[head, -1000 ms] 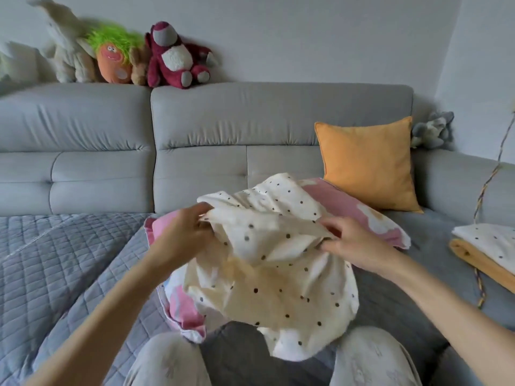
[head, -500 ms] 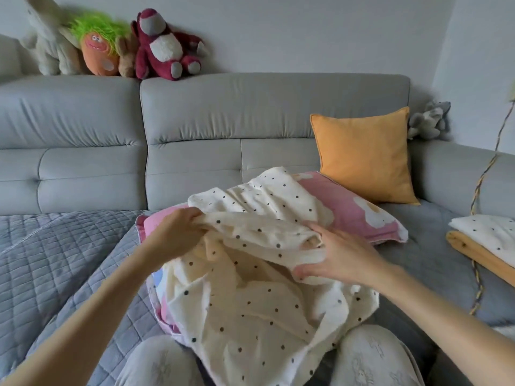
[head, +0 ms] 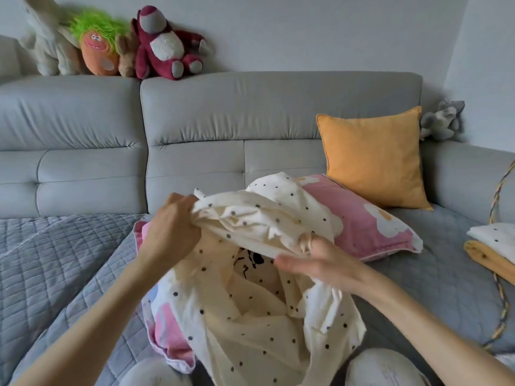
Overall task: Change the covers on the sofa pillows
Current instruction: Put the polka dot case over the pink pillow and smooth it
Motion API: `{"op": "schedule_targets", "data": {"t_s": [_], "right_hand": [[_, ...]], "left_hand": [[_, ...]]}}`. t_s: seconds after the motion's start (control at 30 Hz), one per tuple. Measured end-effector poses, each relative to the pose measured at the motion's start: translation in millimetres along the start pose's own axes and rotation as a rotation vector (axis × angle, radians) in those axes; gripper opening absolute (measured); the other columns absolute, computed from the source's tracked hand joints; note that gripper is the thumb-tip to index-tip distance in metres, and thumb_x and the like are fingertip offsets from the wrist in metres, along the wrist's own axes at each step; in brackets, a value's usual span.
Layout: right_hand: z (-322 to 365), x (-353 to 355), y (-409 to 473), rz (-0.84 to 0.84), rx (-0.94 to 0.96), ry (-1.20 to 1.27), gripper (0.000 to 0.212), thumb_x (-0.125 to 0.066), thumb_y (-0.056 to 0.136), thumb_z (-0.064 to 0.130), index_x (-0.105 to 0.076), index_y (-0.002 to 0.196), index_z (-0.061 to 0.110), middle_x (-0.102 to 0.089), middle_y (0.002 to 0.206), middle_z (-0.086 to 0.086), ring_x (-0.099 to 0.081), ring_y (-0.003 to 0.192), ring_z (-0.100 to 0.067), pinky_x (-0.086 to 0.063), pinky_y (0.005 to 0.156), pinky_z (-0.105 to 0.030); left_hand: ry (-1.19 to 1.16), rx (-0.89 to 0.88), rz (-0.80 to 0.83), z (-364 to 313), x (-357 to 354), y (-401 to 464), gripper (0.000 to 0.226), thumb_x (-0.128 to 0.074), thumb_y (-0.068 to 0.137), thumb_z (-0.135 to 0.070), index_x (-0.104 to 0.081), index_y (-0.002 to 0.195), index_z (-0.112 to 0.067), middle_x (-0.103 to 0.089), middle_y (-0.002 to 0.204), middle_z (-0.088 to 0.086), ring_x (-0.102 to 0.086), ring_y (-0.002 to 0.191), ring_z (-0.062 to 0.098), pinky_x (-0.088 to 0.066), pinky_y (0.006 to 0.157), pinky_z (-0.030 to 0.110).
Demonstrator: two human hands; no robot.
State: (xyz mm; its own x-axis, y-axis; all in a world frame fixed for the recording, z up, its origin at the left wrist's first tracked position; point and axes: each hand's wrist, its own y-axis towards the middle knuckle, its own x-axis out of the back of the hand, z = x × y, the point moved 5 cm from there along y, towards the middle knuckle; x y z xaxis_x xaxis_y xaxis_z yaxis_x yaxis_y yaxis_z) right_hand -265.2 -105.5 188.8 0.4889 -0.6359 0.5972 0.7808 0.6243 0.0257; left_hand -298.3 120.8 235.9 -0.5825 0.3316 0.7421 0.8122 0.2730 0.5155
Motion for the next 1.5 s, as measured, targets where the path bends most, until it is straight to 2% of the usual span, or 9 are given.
{"op": "schedule_targets", "data": {"t_s": [0.13, 0.33, 0.47, 0.6, 0.73, 0.93, 1.17, 1.27, 1.5], "right_hand": [[-10.4, 25.6, 7.8, -0.392, -0.116, -0.781, 0.026, -0.058, 0.088, 0.038, -0.062, 0.091, 0.013, -0.060, 0.079, 0.001, -0.060, 0.072, -0.015, -0.047, 0.063, -0.025], [-59.6, 71.4, 17.5, -0.437, -0.354, 0.410, 0.024, -0.041, 0.099, 0.013, -0.058, 0.107, 0.000, -0.061, 0.102, -0.018, -0.058, 0.095, -0.031, -0.048, 0.086, -0.038], [-41.2, 78.8, 10.1, -0.276, -0.229, 0.573, 0.018, -0.056, 0.091, 0.015, -0.065, 0.105, 0.009, -0.069, 0.105, -0.013, -0.065, 0.097, -0.027, -0.051, 0.089, -0.040], [-24.9, 44.4, -4.7, 0.016, -0.209, -0.128, 0.043, -0.078, 0.067, 0.049, -0.058, 0.101, 0.032, -0.068, 0.100, 0.012, -0.063, 0.090, -0.004, -0.050, 0.084, -0.024], [-34.7, 66.0, 15.3, -0.404, -0.283, -0.604, 0.021, -0.058, 0.088, 0.026, -0.055, 0.072, 0.014, -0.057, 0.070, 0.001, -0.054, 0.068, -0.019, -0.038, 0.057, -0.027], [-39.8, 57.2, 45.3, -0.324, -0.360, 0.818, 0.015, -0.050, 0.093, 0.012, -0.063, 0.093, 0.006, -0.063, 0.082, -0.010, -0.059, 0.075, -0.020, -0.048, 0.063, -0.028], [68.7, 2.0, 126.5, 0.136, -0.083, -0.284, 0.052, -0.077, 0.069, 0.047, -0.060, 0.104, 0.013, -0.062, 0.091, 0.004, -0.059, 0.081, -0.011, -0.046, 0.070, -0.026], [105.4, -37.0, 185.1, 0.249, -0.055, -0.673, 0.016, -0.068, 0.079, 0.023, -0.059, 0.081, 0.010, -0.058, 0.075, -0.003, -0.052, 0.062, -0.016, -0.041, 0.055, -0.026], [210.9, -71.6, 305.5, -0.318, 0.318, -0.210, 0.032, -0.035, 0.093, 0.040, -0.054, 0.080, 0.017, -0.058, 0.073, -0.001, -0.057, 0.071, -0.024, -0.037, 0.058, -0.031]], "left_hand": [[-0.532, 0.047, 0.233, -26.8, 5.8, -10.1, 0.032, -0.042, 0.063, -0.015, -0.065, 0.085, -0.012, -0.069, 0.079, 0.014, -0.061, 0.068, 0.022, -0.052, 0.064, 0.040], [-0.040, -0.134, 0.472, -37.1, -3.4, -34.8, 0.021, -0.066, 0.076, -0.050, -0.055, 0.076, -0.032, -0.058, 0.061, -0.018, -0.055, 0.061, 0.001, -0.042, 0.055, 0.015], [0.258, -0.093, 0.267, -9.4, 0.4, -15.1, 0.024, -0.071, 0.071, -0.047, -0.054, 0.074, -0.030, -0.059, 0.070, -0.008, -0.060, 0.075, 0.021, -0.047, 0.064, 0.032], [0.054, 0.018, -0.031, 7.5, 18.9, 8.5, 0.014, -0.060, 0.075, -0.002, -0.057, 0.077, -0.015, -0.060, 0.074, 0.009, -0.056, 0.075, 0.034, -0.037, 0.058, 0.033], [-0.431, 0.045, 0.085, -8.7, 21.7, 9.7, 0.021, -0.043, 0.077, 0.006, -0.060, 0.085, -0.004, -0.063, 0.074, 0.013, -0.056, 0.070, 0.027, -0.046, 0.058, 0.034], [0.402, 0.005, 0.357, 20.5, 25.3, -0.1, 0.043, -0.067, 0.070, -0.061, -0.050, 0.091, -0.028, -0.056, 0.080, -0.008, -0.059, 0.086, 0.021, -0.048, 0.071, 0.035], [0.574, 0.481, -0.022, 149.3, 112.9, 50.0, 0.024, -0.050, 0.087, -0.026, -0.060, 0.102, -0.010, -0.060, 0.106, 0.019, -0.057, 0.097, 0.036, -0.044, 0.080, 0.038], [0.507, 0.506, -0.043, 189.8, 146.7, 74.1, 0.017, -0.050, 0.086, -0.015, -0.061, 0.094, -0.004, -0.062, 0.100, 0.022, -0.056, 0.089, 0.036, -0.043, 0.073, 0.035], [0.093, 0.467, -0.608, 264.7, 191.8, 80.1, 0.018, -0.036, 0.074, -0.030, -0.050, 0.075, -0.017, -0.059, 0.067, 0.011, -0.059, 0.067, 0.035, -0.054, 0.060, 0.044]]}}
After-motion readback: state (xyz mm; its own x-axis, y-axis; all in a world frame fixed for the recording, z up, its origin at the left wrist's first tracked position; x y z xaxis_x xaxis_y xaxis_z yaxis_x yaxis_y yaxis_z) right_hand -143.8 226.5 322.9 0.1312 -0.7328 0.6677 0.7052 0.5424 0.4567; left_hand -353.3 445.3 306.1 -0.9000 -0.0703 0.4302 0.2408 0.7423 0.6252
